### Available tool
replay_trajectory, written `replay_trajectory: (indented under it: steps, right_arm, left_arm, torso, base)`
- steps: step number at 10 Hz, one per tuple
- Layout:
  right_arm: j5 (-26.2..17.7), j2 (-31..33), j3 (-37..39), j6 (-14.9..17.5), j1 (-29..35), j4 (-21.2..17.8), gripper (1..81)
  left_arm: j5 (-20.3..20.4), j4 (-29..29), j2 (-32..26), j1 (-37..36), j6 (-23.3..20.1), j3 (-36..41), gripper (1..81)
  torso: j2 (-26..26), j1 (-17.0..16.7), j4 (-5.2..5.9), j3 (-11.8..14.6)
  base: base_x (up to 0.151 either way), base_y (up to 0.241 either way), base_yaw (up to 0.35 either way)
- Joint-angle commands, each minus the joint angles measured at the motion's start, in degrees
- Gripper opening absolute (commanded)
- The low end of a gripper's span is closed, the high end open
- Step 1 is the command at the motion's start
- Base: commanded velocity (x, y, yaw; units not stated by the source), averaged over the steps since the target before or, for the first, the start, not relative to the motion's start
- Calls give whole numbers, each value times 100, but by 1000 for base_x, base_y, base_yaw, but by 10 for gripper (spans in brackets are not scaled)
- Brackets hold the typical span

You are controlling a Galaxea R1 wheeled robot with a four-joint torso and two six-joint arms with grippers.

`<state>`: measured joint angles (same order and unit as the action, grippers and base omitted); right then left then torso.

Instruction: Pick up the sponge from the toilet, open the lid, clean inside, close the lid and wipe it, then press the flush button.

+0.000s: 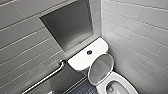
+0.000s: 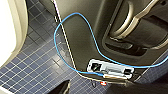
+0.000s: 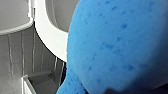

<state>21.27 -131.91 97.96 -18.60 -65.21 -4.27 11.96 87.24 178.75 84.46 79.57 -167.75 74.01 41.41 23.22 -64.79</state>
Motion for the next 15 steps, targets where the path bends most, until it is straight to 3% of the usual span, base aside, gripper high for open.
replay_trajectory:
  steps: [1,6,8,11,15]
  right_arm:
    - [956,558,-638,6,-374,-38,10]
    - [2381,1023,-1148,41,-1254,-13,10]
    - [2234,1156,-1368,76,-956,14,10]
    - [589,1244,-1676,76,300,-65,10]
    - [-1254,718,-1142,67,1943,-407,10]
  left_arm:
    - [-273,83,-111,164,-29,-73,811]
    - [-282,83,-102,164,-29,-73,811]
    - [-282,83,-85,164,-29,-73,811]
    - [-255,83,-93,155,-29,-73,811]
    - [-255,65,-111,164,-21,-73,811]
  torso:
    - [0,0,0,0]
    - [0,0,0,0]
    - [0,0,0,0]
    - [0,0,0,0]
    - [0,0,0,0]
  base:
    - [0,0,0]
    - [0,0,0]
    - [0,0,0]
    - [0,0,0]
    - [0,0,0]
